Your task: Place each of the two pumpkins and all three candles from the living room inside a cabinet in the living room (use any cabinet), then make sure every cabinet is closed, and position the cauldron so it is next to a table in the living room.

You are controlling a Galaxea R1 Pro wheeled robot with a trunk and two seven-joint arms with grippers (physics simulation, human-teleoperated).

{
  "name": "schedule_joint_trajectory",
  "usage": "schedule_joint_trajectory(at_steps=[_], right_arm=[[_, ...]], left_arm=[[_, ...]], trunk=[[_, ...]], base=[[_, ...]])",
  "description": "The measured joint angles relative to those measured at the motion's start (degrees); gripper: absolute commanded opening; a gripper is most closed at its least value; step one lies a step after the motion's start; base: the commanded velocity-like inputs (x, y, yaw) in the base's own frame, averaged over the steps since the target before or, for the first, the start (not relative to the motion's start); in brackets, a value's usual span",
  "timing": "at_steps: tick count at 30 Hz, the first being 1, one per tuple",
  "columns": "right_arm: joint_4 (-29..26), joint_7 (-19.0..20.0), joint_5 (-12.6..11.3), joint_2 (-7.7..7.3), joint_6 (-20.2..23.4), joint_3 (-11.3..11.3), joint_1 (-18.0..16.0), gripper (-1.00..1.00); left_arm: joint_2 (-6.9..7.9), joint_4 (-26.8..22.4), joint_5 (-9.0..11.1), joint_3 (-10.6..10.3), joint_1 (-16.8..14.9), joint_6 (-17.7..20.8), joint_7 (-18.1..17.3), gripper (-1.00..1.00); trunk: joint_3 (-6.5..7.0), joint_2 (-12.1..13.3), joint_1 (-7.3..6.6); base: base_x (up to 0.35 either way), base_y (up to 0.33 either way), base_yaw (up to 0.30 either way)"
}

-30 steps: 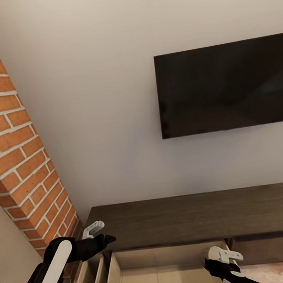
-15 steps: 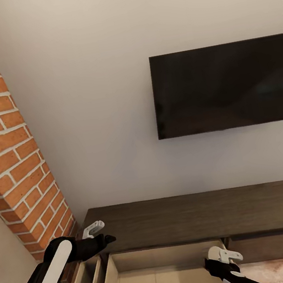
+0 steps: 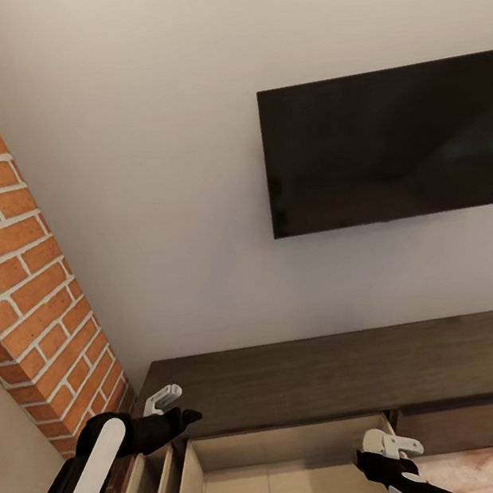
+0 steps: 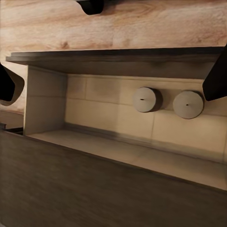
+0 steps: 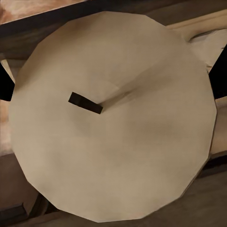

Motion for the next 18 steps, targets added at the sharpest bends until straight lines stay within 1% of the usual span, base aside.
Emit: schedule_joint_trajectory(at_steps=[11,15,16,18], right_arm=[[0.0,-0.2,0.0,0.06,0.2,0.0,0.0,-1.0],[0.0,-0.2,-0.1,0.03,0.4,0.1,0.0,-1.0],[0.1,-0.2,-0.2,0.05,1.2,0.0,0.0,-1.0],[0.0,-0.4,-0.2,0.12,7.5,-0.1,0.0,-1.0]], left_arm=[[-0.14,-0.1,0.0,0.0,0.0,0.0,0.0,1.0],[-0.1,-1.1,0.1,0.0,0.0,0.0,-0.1,1.0],[-0.1,-1.3,0.1,0.0,0.0,0.0,-0.1,1.0],[-0.09,-1.5,0.1,0.0,0.0,0.0,-0.1,1.0]], trunk=[[-1.98,-4.4,2.42],[-2.7,-6.0,3.3],[-2.88,-6.4,3.52],[-3.24,-7.2,3.96]], base=[[0.0,0.0,0.0],[0.0,0.0,0.0],[0.0,0.0,0.0],[0.0,0.0,0.0]])
